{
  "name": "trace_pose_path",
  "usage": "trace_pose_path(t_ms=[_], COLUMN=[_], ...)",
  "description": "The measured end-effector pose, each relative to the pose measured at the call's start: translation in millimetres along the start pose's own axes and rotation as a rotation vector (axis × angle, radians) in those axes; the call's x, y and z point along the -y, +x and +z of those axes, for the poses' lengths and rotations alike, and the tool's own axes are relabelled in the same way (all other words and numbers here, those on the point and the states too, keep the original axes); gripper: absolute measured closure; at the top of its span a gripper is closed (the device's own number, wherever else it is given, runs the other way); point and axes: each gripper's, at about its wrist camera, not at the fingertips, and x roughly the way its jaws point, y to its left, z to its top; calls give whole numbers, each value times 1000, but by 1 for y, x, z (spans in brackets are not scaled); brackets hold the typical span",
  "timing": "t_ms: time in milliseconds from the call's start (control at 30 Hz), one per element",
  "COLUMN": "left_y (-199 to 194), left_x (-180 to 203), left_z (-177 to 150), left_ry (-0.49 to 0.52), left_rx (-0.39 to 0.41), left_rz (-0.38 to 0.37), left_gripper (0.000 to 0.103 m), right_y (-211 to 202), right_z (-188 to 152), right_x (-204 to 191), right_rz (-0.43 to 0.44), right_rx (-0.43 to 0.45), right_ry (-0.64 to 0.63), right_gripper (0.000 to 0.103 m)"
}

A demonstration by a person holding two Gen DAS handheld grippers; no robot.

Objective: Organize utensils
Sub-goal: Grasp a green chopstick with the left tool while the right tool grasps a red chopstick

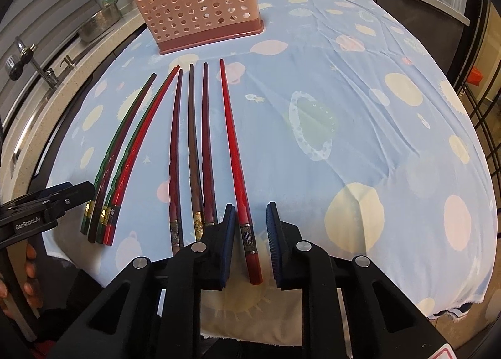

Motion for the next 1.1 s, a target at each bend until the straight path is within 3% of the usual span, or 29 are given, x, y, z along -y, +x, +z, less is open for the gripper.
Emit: trace_pose_path(t_ms=[167,433,800,1100], left_y=[-1,-2,-2,-11], left_x=[1,2,3,3], left_z=[-6,-13,-14,-12], left_ry=[12,33,58,55], left_rx=[-6,-4,5,17], left_rz=[-8,9,14,-6], left_gripper=[34,45,94,96], right_y=[0,-1,-1,-11], right_z=[0,-1,-1,0], right_x=[2,2,2,-1], right_rz=[-10,-7,-2,-5], right_rx=[2,1,0,26], right_ry=[6,6,12,7], right_gripper=[93,94,94,94])
